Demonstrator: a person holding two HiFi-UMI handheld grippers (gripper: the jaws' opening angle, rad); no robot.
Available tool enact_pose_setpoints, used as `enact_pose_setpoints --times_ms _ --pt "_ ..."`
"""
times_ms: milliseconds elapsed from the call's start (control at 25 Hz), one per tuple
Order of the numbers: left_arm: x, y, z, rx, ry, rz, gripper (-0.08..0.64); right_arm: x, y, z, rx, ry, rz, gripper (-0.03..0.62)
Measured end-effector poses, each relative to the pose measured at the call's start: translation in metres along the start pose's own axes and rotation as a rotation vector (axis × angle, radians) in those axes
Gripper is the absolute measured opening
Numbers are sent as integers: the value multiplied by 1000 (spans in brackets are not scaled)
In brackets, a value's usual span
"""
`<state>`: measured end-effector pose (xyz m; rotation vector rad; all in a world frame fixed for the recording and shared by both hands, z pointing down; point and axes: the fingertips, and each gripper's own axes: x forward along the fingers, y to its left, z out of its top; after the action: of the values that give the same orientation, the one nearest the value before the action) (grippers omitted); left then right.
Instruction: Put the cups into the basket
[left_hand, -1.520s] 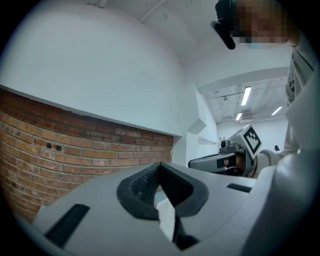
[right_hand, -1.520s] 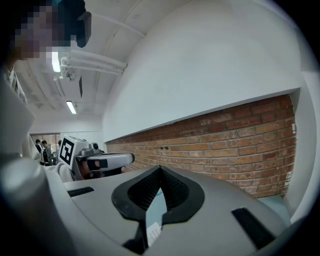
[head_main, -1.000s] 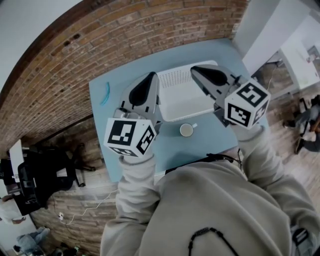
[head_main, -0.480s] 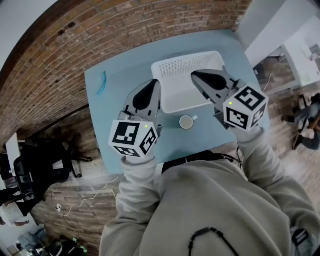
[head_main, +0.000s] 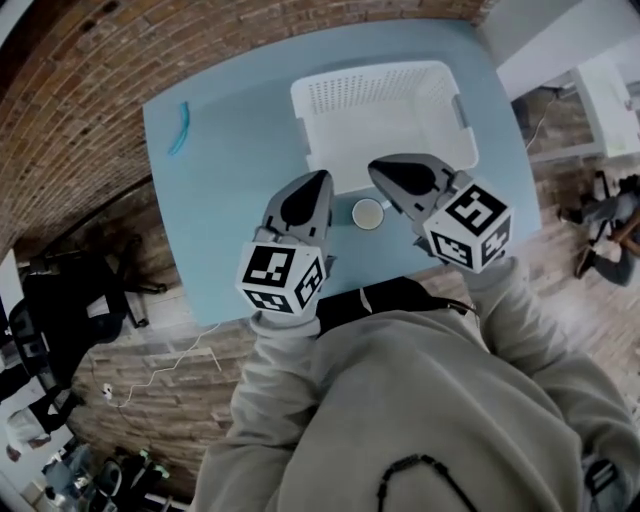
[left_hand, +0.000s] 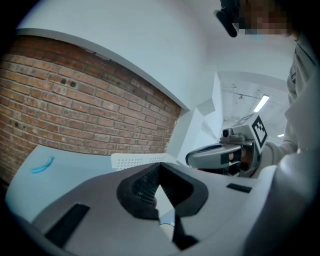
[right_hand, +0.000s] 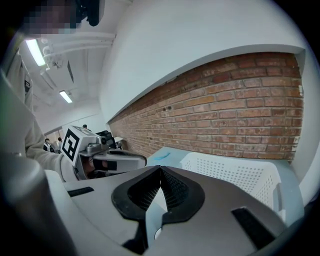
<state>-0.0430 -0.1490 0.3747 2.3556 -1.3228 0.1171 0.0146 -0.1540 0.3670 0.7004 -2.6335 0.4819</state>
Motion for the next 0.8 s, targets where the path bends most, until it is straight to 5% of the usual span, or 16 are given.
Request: enact_pose_setpoints --times_ms 480,800 --pt "-5 19 -70 -132 51 30 -5 24 16 -75 86 110 86 9" --pt "-4 31 -109 -173 103 47 -5 39 15 -148 35 308 42 36"
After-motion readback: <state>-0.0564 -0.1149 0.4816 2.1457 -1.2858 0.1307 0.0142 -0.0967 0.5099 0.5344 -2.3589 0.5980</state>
